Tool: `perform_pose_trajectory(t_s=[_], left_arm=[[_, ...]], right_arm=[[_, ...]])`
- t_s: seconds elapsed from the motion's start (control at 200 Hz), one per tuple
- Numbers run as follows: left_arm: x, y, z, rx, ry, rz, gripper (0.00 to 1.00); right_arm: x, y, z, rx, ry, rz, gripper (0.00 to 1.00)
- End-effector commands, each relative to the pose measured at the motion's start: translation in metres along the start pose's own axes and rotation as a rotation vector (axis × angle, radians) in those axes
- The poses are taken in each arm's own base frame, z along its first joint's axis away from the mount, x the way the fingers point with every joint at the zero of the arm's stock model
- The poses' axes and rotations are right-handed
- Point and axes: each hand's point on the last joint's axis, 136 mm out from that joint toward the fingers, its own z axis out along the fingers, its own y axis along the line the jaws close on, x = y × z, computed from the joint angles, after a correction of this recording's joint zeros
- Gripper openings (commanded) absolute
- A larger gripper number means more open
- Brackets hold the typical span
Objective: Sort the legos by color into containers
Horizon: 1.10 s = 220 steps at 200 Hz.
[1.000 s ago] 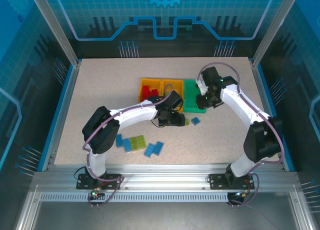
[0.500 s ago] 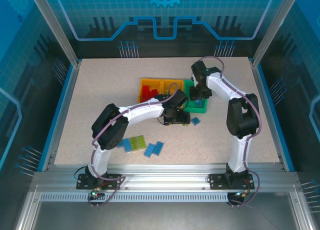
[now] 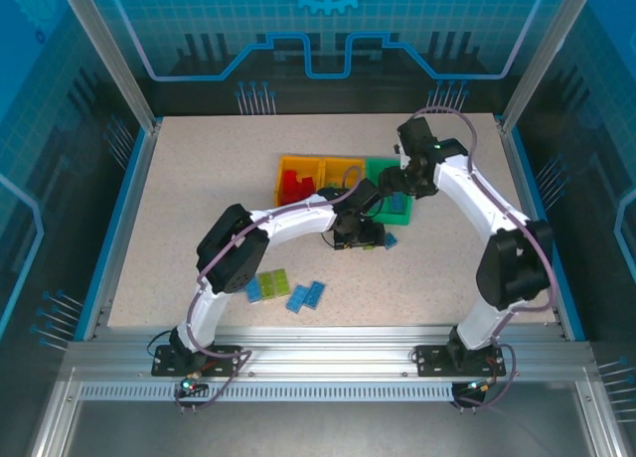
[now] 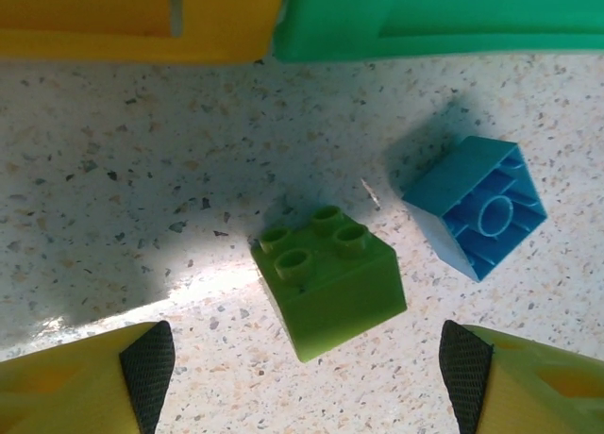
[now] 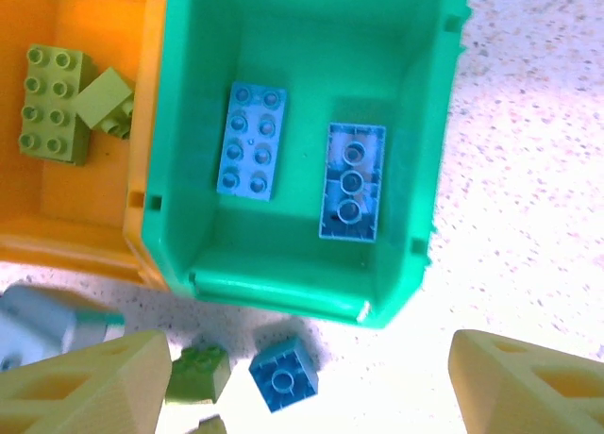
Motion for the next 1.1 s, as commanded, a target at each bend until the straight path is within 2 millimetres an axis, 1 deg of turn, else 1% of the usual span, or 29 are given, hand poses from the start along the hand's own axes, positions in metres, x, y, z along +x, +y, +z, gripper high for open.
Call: perform_pose_trajectory(t_s=[0.0,0.145,0.305,0.47,0.515,0.585,0.705,0.825,0.92,0.975,1.096], left_arm=[[0.005,-0.003,0.005,-0.012,0.036,-0.018,0.78],[0.002,-0.007,0.008,-0.003,0.033,-0.019,0.77],[0.001,-0.003,0.014,-0.034,0.043,-0.008,0.74],[0.002,0.002,0.022,-0.055,0.056,-0.004,0.69],[0.003,0.002,0.024,-0.058,0.059,-0.001,0.66],[0.001,0.001,0.025,-0.059,0.059,0.004,0.59],[0.001,0.002,0.026,-0.064,0.061,0.011,0.49],[0.0,0.004,0.023,-0.069,0.056,0.015,0.43],[-0.001,0.006,0.02,-0.072,0.049,0.018,0.39],[-0.002,0.007,0.017,-0.07,0.045,0.017,0.39],[-0.004,0.009,0.007,-0.066,0.026,0.019,0.39]], right_arm=[[0.01,-0.011,-0.008,0.015,-0.023,0.052,0.8],[0.034,-0.017,-0.01,0.016,-0.02,0.08,0.8],[0.061,-0.027,-0.009,0.037,-0.008,0.104,0.8],[0.078,-0.035,-0.016,0.058,-0.025,0.115,0.82],[0.083,-0.037,-0.017,0.064,-0.023,0.115,0.82],[0.091,-0.04,-0.016,0.075,-0.01,0.117,0.82],[0.105,-0.043,-0.009,0.083,0.025,0.121,0.82],[0.117,-0.043,-0.006,0.08,0.038,0.129,0.82],[0.124,-0.04,-0.003,0.065,0.037,0.134,0.82],[0.127,-0.039,-0.001,0.059,0.037,0.133,0.82],[0.131,-0.027,0.003,0.019,0.032,0.109,0.81]])
